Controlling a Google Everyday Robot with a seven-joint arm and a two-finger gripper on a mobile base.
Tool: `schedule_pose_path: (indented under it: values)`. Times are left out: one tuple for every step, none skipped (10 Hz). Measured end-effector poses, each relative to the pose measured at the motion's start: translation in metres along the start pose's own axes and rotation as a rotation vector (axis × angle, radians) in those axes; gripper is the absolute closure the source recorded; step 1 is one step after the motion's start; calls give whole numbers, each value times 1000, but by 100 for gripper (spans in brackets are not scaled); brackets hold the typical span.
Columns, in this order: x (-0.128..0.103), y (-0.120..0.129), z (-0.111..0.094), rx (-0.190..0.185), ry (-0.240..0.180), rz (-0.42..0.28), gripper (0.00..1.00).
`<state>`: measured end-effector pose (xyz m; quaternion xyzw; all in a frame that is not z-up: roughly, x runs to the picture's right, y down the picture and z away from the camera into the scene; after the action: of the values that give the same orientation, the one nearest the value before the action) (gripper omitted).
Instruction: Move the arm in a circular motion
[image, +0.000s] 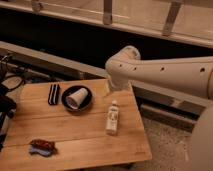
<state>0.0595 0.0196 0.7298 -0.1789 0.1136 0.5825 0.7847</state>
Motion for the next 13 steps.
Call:
schedule_pose_path:
  values:
    - [-4,2,3,3,3,-32,20]
    - [-9,9,5,5,6,-53,20]
    - [-13,15,5,5,6,-62,20]
    - [-15,21,6,7,9,-72,20]
    - [-14,19,6,12,15,-77,20]
    - [-10,15,7,18,22,-98,20]
    - [-9,12,7,21,24,-114,20]
    - [-13,14,10,24,27,-147,20]
    - [-18,18,12,26,31,-165,20]
    - [-24,26,14,28,33,-181,20]
    - [-27,29,16,32,41,-193,20]
    - [-26,28,17,38,49,-208,20]
    - [-21,22,18,47,61,-237,20]
